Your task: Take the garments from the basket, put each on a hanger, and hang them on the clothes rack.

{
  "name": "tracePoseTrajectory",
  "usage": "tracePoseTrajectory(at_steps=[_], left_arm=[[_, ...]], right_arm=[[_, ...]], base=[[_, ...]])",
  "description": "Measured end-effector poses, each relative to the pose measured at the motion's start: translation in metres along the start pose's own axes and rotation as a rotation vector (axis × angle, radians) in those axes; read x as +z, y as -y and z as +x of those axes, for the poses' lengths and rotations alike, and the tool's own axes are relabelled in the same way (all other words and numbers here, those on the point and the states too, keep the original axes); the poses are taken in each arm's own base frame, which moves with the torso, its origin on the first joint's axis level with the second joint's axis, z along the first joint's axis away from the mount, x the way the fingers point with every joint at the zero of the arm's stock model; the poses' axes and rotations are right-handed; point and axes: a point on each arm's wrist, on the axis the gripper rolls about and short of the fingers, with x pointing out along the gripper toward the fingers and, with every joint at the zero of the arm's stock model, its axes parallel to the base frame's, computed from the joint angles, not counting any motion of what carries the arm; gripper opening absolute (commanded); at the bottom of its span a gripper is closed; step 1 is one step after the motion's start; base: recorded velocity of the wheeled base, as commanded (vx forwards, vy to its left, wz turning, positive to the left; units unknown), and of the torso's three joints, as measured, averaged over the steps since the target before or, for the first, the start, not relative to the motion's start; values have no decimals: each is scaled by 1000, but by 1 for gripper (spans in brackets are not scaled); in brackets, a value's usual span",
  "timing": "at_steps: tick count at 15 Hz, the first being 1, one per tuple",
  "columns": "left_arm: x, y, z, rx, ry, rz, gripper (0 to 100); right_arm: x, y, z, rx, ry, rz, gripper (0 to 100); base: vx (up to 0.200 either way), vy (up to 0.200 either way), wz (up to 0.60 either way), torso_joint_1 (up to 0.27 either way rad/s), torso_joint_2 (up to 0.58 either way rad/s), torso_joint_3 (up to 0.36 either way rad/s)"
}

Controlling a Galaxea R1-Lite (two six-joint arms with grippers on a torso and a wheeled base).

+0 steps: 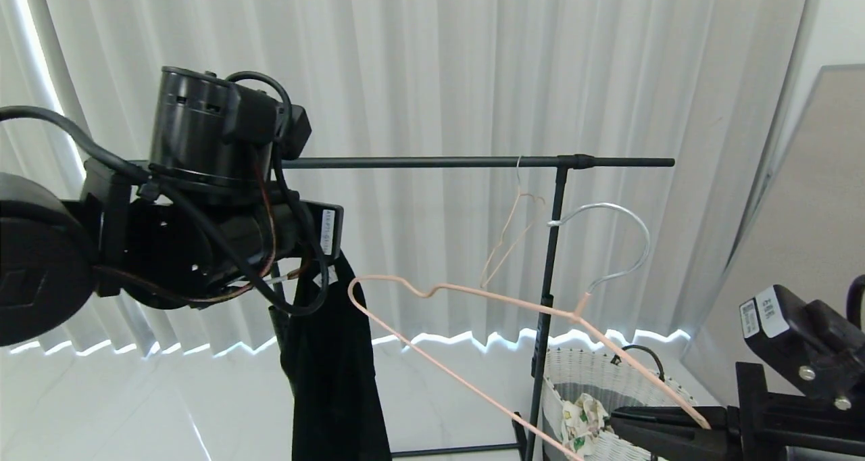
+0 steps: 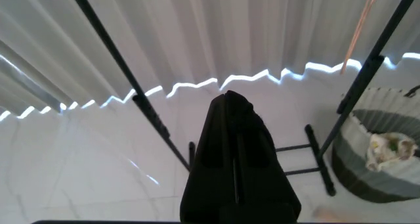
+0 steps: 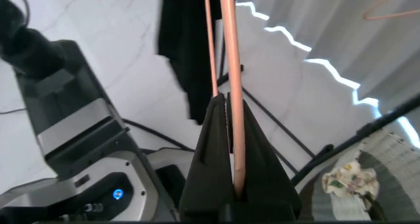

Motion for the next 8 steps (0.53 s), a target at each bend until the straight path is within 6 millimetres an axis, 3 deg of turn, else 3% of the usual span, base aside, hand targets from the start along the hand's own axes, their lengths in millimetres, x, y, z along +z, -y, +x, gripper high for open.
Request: tracePoseTrajectory(at_steps=[5, 8], left_arm=[[0, 15, 10, -23, -14, -27, 0], [0, 16, 11, -19, -14, -28, 0]], right_arm=[[6, -2, 11, 12, -3, 21, 0], [10, 7, 21, -26, 23, 43, 0]], base=[[0, 0, 0, 0, 0, 0], [0, 0, 0, 0, 0, 0]])
